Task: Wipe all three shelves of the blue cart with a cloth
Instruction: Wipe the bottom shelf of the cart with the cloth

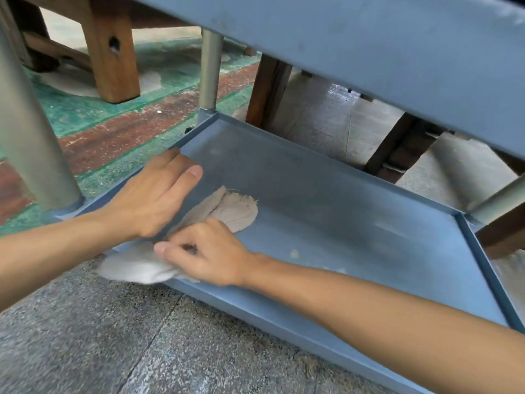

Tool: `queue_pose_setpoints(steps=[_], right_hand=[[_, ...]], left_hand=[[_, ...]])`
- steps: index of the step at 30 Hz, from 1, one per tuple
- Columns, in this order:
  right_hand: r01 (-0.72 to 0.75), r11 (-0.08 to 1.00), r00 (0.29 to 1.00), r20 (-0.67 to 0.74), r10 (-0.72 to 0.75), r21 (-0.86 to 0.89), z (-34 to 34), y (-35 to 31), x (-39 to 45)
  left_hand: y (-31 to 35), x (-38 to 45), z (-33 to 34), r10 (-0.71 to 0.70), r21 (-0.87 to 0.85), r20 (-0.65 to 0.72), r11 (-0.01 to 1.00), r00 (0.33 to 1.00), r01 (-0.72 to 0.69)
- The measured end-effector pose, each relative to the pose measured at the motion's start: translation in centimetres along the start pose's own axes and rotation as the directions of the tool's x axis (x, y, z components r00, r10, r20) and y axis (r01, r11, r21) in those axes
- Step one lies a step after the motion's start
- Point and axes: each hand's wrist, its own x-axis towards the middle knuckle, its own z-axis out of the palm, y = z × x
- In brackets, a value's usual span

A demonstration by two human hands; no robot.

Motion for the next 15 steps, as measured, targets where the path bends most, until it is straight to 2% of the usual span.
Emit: queue_pose_setpoints(steps=[1,3,5,7,9,11,13,15], right_hand=[[-0.040,0.999,0.999,-0.004,0.040,0.016,-0.5,0.1,-1.1],[-0.132,0.991,0.991,0.029,0.131,0.037,-1.8,1.0,-2.9],[-0.175,0.982,0.982,0.056,0.179,-0.069,-3.0,1.8,-4.8],[-0.089,0.951,0.996,-0.006,0.091,-0.297,-3.2,1.9,-6.6],[-0.057,0.910,0.995,-0.095,0.019,-0.411,-2.7,1.6,-7.9],[-0.135,0.856,0.990,-0.101,0.098,-0.498,-1.7,2.1,-8.2],[-0.249,0.843,0.965,-0.044,0.260,-0.478,-1.5,2.7,-7.7],[-0.260,0.844,0.949,0.036,0.313,-0.468,-1.5,3.2,-7.4]], left_hand=[[0.2,-0.3,0.3,-0.033,-0.032,0.027,0.999,0.999,0.034],[-0.4,-0.8,1.2,-0.019,0.021,0.042,1.000,0.999,0.019],[-0.6,-1.1,1.3,-0.032,-0.022,0.094,0.999,0.995,0.035],[-0.3,-1.1,1.5,-0.052,-0.026,0.183,0.998,0.982,0.058],[0.3,-1.3,1.9,-0.031,-0.019,0.244,0.999,0.969,0.036],[1.3,-1.7,2.5,-0.016,-0.026,0.303,0.999,0.953,0.025],[2.0,-2.0,3.4,0.007,-0.040,0.341,0.999,0.940,0.007],[2.4,-2.3,4.2,0.034,-0.027,0.375,0.999,0.926,-0.026]])
